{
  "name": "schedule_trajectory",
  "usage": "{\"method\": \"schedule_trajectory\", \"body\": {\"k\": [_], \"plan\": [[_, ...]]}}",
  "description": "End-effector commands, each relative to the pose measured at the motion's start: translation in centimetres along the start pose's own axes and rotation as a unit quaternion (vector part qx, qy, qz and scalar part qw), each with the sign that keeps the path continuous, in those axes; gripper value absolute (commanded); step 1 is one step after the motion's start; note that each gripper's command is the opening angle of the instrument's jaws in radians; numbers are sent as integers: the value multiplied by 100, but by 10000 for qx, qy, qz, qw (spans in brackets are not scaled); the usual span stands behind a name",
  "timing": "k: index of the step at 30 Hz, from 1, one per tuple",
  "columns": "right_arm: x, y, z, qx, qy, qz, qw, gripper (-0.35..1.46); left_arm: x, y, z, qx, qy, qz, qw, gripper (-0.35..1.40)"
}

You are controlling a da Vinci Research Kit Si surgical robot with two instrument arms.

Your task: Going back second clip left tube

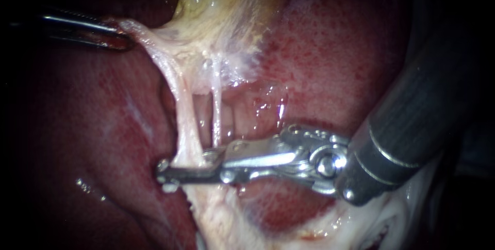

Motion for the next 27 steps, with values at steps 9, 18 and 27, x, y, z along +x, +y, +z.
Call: {"method": "schedule_trajectory", "body": {"k": [9,18,27], "plan": [[-2,25,-7,-930,471,-891,9905,50,-1,-1,-1,-1,0,2,10000,-35],[-10,11,-62,-1350,429,-1845,9726,50,-3,-6,-2,-7,-2,5,10000,-35],[0,-23,-142,-1638,-222,-2764,9467,50,-4,-8,-5,0,-1,7,10000,-35]]}}
